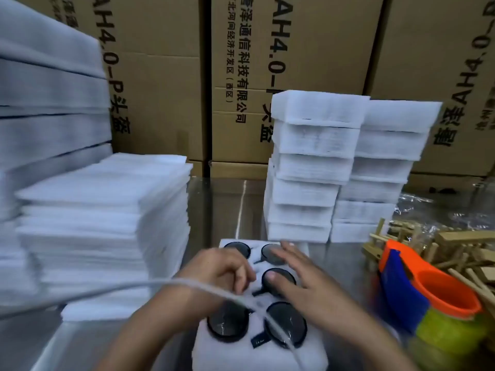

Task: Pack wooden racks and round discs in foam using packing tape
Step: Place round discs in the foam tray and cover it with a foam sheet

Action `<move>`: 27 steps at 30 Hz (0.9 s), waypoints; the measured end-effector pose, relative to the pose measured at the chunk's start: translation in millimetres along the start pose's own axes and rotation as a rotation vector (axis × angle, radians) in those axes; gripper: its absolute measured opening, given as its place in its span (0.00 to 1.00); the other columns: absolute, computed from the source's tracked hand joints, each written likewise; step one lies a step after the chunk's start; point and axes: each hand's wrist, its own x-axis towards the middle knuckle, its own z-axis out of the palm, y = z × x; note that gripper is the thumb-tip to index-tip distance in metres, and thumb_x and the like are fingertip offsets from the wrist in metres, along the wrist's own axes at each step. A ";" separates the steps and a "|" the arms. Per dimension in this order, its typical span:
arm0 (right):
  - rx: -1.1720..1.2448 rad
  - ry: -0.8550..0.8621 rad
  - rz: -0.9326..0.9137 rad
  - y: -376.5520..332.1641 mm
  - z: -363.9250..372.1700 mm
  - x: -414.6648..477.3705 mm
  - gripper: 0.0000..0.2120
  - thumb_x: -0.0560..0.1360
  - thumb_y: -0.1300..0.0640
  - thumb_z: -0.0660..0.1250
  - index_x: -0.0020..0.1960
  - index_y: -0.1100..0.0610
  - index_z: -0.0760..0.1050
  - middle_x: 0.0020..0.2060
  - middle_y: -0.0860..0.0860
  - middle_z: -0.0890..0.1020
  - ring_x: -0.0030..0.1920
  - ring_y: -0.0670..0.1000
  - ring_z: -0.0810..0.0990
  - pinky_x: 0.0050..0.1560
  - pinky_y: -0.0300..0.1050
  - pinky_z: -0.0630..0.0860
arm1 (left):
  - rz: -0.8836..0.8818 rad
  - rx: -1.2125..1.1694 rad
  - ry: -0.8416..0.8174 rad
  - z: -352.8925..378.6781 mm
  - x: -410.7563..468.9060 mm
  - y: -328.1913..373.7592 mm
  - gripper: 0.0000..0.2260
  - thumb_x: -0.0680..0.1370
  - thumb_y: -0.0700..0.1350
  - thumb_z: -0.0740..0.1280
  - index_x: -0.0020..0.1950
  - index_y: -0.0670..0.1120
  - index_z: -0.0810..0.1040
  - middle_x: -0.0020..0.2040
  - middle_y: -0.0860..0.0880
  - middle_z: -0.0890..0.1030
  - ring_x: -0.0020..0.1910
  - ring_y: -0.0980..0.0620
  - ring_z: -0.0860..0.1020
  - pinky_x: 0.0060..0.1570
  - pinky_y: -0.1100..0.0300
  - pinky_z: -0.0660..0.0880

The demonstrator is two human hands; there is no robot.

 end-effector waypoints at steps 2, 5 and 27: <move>-0.164 -0.088 0.006 0.3 8.9 15.5 0.23 0.79 0.43 0.58 0.73 0.44 0.62 0.75 0.42 0.56 0.74 0.38 0.49 0.69 0.33 0.46 | -0.041 0.028 0.120 8.5 22.3 -10.5 0.19 0.66 0.32 0.59 0.22 0.54 0.71 0.40 0.58 0.79 0.43 0.63 0.77 0.46 0.66 0.68; -0.314 -0.146 0.000 5.4 19.1 25.2 0.23 0.79 0.44 0.56 0.73 0.46 0.62 0.74 0.43 0.57 0.74 0.40 0.49 0.74 0.48 0.46 | -0.040 0.132 0.132 28.1 43.4 -27.2 0.12 0.76 0.38 0.64 0.43 0.57 0.77 0.58 0.57 0.75 0.60 0.60 0.72 0.58 0.66 0.64; 0.225 -0.035 -0.018 27.9 17.6 36.9 0.18 0.70 0.58 0.73 0.58 0.46 0.77 0.64 0.39 0.71 0.72 0.37 0.56 0.65 0.33 0.52 | -0.165 0.366 -0.021 38.8 68.5 -54.4 0.23 0.79 0.58 0.59 0.73 0.54 0.65 0.75 0.51 0.63 0.74 0.53 0.58 0.70 0.59 0.51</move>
